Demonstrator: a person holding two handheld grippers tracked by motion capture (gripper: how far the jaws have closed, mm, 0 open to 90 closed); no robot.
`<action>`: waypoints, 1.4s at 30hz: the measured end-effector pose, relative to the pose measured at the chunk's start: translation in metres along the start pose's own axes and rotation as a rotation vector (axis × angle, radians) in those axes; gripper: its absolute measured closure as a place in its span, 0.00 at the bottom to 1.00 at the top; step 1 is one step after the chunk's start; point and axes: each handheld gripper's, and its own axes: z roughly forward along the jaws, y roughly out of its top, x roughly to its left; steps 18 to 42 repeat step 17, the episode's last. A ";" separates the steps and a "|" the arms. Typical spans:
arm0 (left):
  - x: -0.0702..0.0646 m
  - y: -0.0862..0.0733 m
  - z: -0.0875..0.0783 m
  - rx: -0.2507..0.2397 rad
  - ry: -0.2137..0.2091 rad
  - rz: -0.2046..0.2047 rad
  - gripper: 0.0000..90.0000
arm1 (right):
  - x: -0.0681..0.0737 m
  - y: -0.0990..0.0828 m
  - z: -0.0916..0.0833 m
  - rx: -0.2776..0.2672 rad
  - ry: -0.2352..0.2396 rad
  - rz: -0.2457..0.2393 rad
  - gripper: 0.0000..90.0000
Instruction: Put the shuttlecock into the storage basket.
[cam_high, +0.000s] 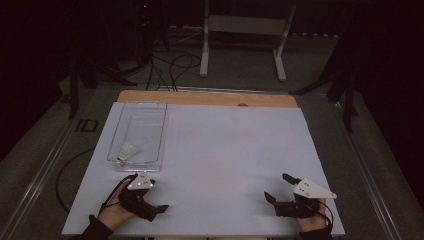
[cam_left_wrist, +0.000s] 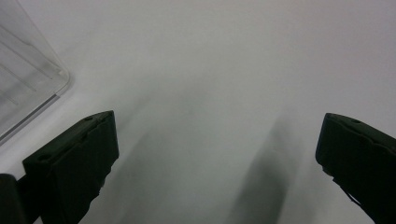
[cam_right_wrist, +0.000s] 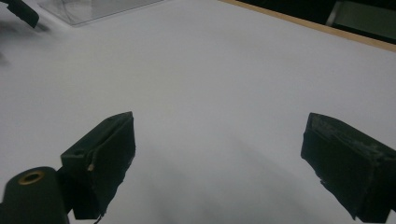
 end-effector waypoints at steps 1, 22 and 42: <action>0.000 0.000 0.000 0.000 -0.004 -0.001 0.00 | 0.000 0.000 0.000 0.000 -0.001 -0.001 0.11; 0.000 -0.001 0.001 0.011 -0.023 0.005 0.00 | -0.001 -0.001 0.001 0.015 0.000 0.004 0.11; 0.000 -0.001 0.001 0.011 -0.023 0.005 0.00 | -0.001 -0.001 0.001 0.015 0.000 0.004 0.11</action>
